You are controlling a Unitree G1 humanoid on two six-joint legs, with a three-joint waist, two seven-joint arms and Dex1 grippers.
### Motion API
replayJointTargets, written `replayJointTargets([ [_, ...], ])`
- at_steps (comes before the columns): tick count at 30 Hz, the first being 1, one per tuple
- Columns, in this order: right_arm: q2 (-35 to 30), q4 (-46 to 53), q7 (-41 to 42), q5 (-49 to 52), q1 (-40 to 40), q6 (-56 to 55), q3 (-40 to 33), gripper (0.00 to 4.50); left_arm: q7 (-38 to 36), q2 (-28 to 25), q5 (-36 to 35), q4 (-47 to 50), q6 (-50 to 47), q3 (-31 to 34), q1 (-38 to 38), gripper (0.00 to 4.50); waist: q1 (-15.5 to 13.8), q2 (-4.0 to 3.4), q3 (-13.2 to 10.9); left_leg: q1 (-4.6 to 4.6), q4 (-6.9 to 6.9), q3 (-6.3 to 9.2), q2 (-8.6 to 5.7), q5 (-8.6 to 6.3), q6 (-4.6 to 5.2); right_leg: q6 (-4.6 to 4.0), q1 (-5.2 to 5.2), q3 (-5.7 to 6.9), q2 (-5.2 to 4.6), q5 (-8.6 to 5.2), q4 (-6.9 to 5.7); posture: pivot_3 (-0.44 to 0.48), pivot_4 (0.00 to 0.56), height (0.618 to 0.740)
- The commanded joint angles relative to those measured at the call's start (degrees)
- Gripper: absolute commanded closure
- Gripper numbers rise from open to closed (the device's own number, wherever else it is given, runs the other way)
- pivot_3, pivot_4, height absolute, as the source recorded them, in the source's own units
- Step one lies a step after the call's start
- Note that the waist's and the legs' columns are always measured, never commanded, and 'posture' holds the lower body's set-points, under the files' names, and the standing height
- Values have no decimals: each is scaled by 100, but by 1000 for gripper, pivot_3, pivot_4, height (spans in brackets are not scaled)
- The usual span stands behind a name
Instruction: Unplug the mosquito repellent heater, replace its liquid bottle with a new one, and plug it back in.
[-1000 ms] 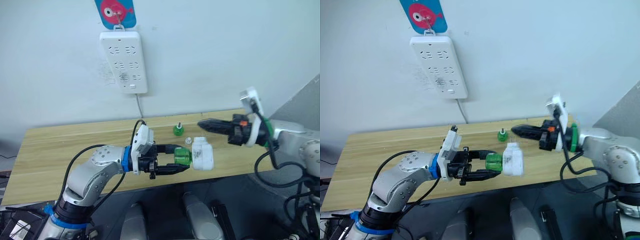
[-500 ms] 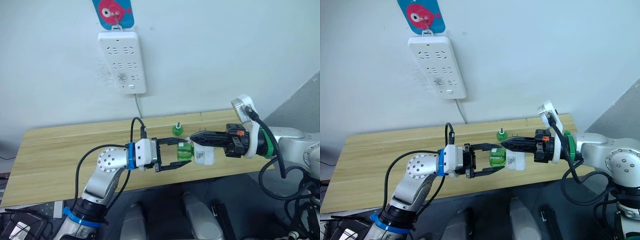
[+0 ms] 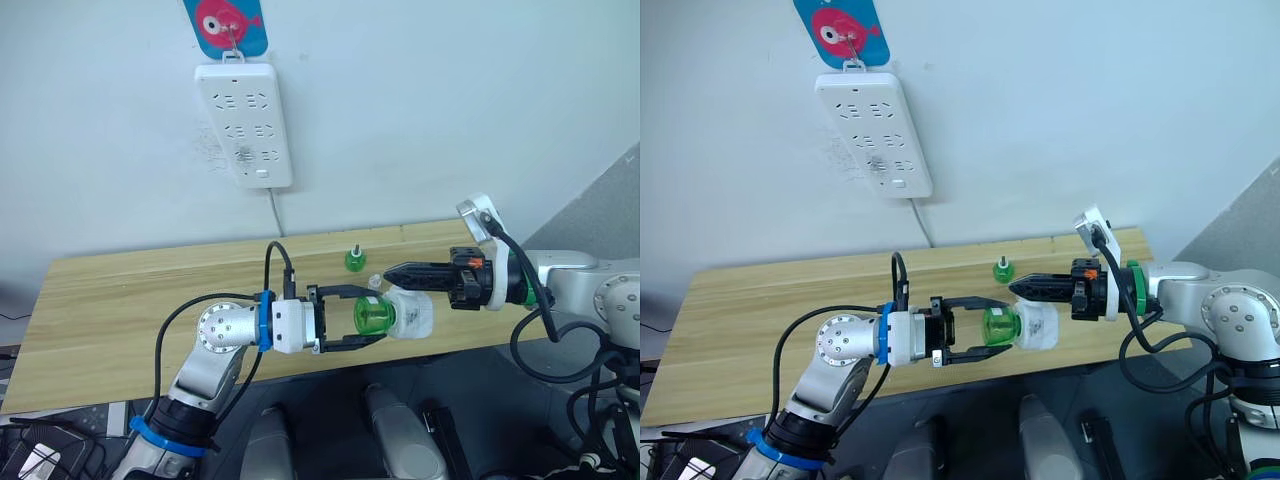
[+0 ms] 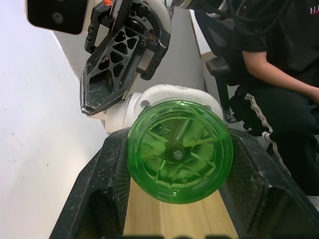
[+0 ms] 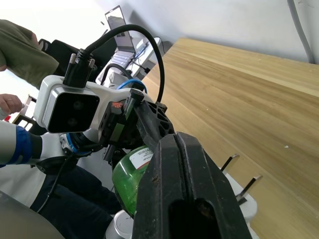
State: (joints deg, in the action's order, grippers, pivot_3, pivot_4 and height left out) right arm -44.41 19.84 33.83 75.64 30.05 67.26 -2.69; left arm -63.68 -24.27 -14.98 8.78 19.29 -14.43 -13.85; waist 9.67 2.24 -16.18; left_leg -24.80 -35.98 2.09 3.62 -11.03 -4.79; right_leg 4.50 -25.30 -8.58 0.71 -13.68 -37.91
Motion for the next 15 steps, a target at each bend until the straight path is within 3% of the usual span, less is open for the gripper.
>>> replayJointTargets([
  [1, -21, 89, 95, 138, 42, -17, -265, 4500, 130, 25, -86, 71, 61, 48, 42, 2178, 0, 0, 0, 0, 0, 0, 0, 0, 0, 3, 0, 0, 0, 2, 0, -210, 261, 740],
  [6, -57, 31, -281, 824, -157, -108, -981, 4500, 547, 80, -202, -53, -344, 294, 89, 2180, 0, 0, 0, 0, 0, 0, 0, 0, 0, 6, 1, 0, 0, 3, 0, -214, 260, 740],
  [9, 87, 120, -919, 840, -571, -391, -1397, 3985, 1059, 257, -421, 4, -966, 516, 152, 2180, 1, 1, 0, 0, 0, 2, 0, 0, 1, 7, 3, 2, 0, 4, 1, -222, 259, 740],
  [15, 602, 674, -2174, 974, -1658, -978, -1849, 1852, 2111, 780, -1091, 543, -2549, 782, 190, 2180, 3, 0, 1, -4, 0, 5, -1, -1, 1, 11, 2, 4, 0, 5, -1, -236, 260, 740],
])
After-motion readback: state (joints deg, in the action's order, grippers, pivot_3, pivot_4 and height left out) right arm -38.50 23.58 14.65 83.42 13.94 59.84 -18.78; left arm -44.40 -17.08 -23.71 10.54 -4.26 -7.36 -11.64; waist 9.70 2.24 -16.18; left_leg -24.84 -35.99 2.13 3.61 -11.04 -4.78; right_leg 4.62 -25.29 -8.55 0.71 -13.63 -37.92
